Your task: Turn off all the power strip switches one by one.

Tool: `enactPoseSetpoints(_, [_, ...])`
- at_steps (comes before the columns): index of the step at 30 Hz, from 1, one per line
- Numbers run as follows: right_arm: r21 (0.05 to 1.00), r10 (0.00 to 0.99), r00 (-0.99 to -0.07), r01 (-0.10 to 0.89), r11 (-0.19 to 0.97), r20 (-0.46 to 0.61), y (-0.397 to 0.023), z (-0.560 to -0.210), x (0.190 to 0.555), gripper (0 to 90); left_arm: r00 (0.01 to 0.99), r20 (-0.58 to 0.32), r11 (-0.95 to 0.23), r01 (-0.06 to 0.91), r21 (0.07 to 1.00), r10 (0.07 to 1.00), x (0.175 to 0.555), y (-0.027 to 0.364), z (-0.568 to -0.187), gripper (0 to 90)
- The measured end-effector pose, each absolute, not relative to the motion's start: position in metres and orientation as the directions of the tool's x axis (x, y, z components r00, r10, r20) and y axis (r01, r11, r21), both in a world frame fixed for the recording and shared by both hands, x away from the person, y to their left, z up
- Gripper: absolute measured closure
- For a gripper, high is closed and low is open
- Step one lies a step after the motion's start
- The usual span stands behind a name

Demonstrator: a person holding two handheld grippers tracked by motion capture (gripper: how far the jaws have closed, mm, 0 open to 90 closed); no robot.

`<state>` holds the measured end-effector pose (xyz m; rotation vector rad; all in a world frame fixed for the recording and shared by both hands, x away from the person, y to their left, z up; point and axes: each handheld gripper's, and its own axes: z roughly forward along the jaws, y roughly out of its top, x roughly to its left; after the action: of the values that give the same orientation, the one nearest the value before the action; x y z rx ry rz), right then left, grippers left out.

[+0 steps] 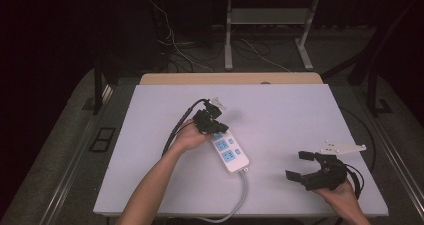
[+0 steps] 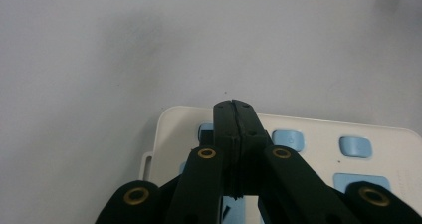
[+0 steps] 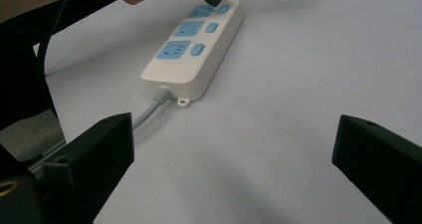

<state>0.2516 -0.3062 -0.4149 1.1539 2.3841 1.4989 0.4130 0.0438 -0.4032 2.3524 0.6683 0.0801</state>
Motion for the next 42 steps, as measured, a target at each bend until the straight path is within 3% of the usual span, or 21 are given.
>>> enactPoseSetpoints(10, [0.805,0.641,-0.708,0.546,0.232,0.296,-0.305,-0.415,0.251,2.8,0.865,-0.100,-0.614,0.426,0.665,0.492,0.401,0.052,-0.392,85.5])
enactPoseSetpoints(14, [0.806,0.639,-0.710,0.544,0.233,0.295,-0.305,-0.415,0.251,2.7,0.863,-0.103,-0.591,0.422,0.688,0.495,0.393,0.061,-0.385,78.1])
enactPoseSetpoints(23, [0.806,0.640,-0.711,0.543,0.235,0.292,-0.304,-0.415,0.251,2.7,0.841,-0.168,-0.510,0.457,0.729,0.514,0.372,0.090,-0.372,35.5])
enactPoseSetpoints(31, [0.806,0.636,-0.713,0.542,0.236,0.293,-0.302,-0.414,0.249,2.7,0.826,-0.187,-0.447,0.461,0.767,0.532,0.348,0.119,-0.370,17.3])
enactPoseSetpoints(35, [0.807,0.634,-0.715,0.542,0.236,0.294,-0.301,-0.414,0.248,2.8,0.810,-0.197,-0.439,0.484,0.757,0.553,0.333,0.129,-0.374,0.0])
enactPoseSetpoints(42, [0.805,0.632,-0.717,0.543,0.241,0.294,-0.299,-0.414,0.247,2.7,0.776,-0.170,-0.378,0.470,0.798,0.608,0.304,0.153,-0.385,0.0])
